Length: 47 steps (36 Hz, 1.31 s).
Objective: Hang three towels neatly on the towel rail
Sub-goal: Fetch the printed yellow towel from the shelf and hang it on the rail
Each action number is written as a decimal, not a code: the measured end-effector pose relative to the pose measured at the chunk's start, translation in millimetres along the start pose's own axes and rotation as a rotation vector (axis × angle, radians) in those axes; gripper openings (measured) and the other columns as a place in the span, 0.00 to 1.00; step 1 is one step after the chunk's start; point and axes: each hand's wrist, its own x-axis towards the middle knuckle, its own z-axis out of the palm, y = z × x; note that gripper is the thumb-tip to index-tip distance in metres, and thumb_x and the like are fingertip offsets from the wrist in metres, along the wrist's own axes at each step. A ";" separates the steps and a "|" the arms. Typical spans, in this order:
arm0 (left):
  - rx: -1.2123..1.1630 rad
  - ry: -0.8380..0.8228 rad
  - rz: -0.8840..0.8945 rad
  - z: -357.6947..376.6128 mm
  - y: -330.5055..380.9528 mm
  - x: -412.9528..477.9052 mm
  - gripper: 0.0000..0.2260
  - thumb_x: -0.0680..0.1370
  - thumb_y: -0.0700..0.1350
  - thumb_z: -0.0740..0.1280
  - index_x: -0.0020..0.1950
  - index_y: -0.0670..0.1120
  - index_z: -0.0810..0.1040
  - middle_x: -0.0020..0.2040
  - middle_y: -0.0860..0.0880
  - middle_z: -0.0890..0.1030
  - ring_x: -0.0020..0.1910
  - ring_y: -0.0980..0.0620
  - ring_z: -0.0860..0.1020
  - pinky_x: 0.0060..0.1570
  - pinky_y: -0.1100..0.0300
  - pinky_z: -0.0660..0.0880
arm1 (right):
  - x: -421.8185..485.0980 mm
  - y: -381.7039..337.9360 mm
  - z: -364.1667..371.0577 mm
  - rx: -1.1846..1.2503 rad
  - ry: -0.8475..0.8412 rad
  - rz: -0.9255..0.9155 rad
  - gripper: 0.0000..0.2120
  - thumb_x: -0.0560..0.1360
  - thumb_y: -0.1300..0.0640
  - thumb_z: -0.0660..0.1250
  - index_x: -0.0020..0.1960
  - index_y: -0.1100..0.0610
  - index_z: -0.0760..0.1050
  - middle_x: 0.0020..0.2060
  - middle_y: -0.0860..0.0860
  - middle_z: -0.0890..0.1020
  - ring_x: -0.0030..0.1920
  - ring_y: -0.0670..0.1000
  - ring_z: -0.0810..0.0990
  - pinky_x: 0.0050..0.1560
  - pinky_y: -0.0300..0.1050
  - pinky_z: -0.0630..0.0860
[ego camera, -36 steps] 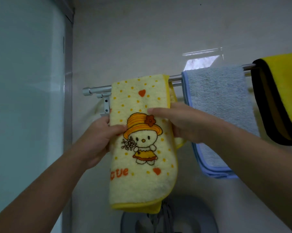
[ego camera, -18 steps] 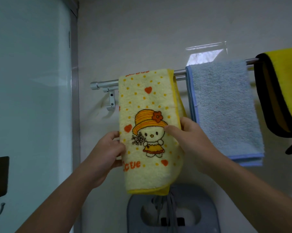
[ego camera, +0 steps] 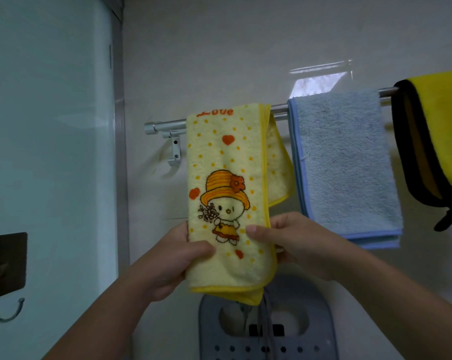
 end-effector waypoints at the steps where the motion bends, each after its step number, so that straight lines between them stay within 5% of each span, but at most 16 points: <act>1: -0.014 -0.002 0.000 0.4 -0.6 0.0 0.18 0.72 0.27 0.59 0.56 0.43 0.75 0.50 0.46 0.84 0.49 0.47 0.83 0.47 0.53 0.80 | -0.2 0.3 0.4 -0.004 -0.003 0.006 0.19 0.61 0.45 0.70 0.43 0.59 0.82 0.43 0.52 0.86 0.48 0.53 0.84 0.54 0.53 0.78; 9: -0.201 -0.064 0.033 -2.0 1.3 -1.9 0.24 0.67 0.21 0.47 0.49 0.37 0.77 0.43 0.41 0.85 0.42 0.45 0.84 0.38 0.53 0.81 | -2.2 -1.4 -2.7 0.168 0.136 -0.086 0.07 0.67 0.62 0.72 0.44 0.63 0.82 0.43 0.56 0.86 0.45 0.53 0.85 0.47 0.45 0.81; 13: -0.308 -0.098 0.068 -6.0 7.7 -3.3 0.26 0.64 0.21 0.46 0.51 0.35 0.76 0.46 0.38 0.84 0.44 0.42 0.83 0.35 0.52 0.81 | -5.2 -13.2 -0.3 0.312 0.154 -0.120 0.17 0.61 0.64 0.72 0.50 0.67 0.78 0.46 0.59 0.85 0.46 0.54 0.84 0.44 0.44 0.82; 19: -0.351 -0.063 0.200 -7.9 34.3 2.1 0.34 0.55 0.25 0.50 0.58 0.41 0.74 0.46 0.40 0.84 0.44 0.42 0.83 0.33 0.51 0.80 | -6.3 -44.8 3.6 0.569 0.118 -0.140 0.19 0.67 0.69 0.68 0.57 0.66 0.74 0.49 0.61 0.83 0.43 0.55 0.85 0.36 0.47 0.82; 28: -0.263 -0.029 0.453 -10.8 100.0 15.7 0.34 0.55 0.26 0.49 0.55 0.45 0.73 0.41 0.44 0.85 0.41 0.45 0.84 0.33 0.51 0.81 | 0.1 -108.8 -15.9 0.450 -0.062 -0.144 0.21 0.66 0.64 0.66 0.59 0.63 0.75 0.51 0.58 0.83 0.46 0.54 0.83 0.45 0.47 0.81; 36: -0.177 -0.001 0.518 -7.3 135.6 38.7 0.35 0.55 0.26 0.49 0.56 0.48 0.73 0.50 0.43 0.81 0.47 0.43 0.82 0.37 0.50 0.81 | 26.2 -149.6 -29.4 0.358 0.202 -0.290 0.19 0.72 0.72 0.61 0.62 0.67 0.71 0.59 0.61 0.78 0.57 0.59 0.79 0.46 0.48 0.79; 41: -0.057 0.086 0.467 -6.2 142.2 63.1 0.30 0.61 0.23 0.45 0.54 0.42 0.72 0.54 0.38 0.77 0.53 0.38 0.78 0.45 0.47 0.79 | 50.3 -153.4 -38.9 0.187 0.379 -0.285 0.22 0.68 0.73 0.64 0.62 0.69 0.70 0.61 0.66 0.75 0.60 0.64 0.76 0.61 0.59 0.72; 45: -0.073 0.199 0.343 -7.4 148.5 80.7 0.22 0.63 0.25 0.48 0.52 0.40 0.68 0.52 0.38 0.71 0.52 0.37 0.76 0.50 0.47 0.75 | 65.2 -154.5 -44.2 0.064 0.479 -0.296 0.21 0.67 0.71 0.67 0.60 0.69 0.71 0.54 0.62 0.77 0.46 0.58 0.76 0.47 0.48 0.73; 47: -0.108 0.226 0.322 -8.5 153.5 87.5 0.24 0.59 0.28 0.50 0.52 0.42 0.66 0.52 0.41 0.68 0.50 0.39 0.74 0.51 0.47 0.74 | 70.5 -159.3 -47.8 0.014 0.515 -0.305 0.19 0.67 0.69 0.68 0.58 0.68 0.71 0.50 0.62 0.77 0.47 0.58 0.78 0.50 0.47 0.74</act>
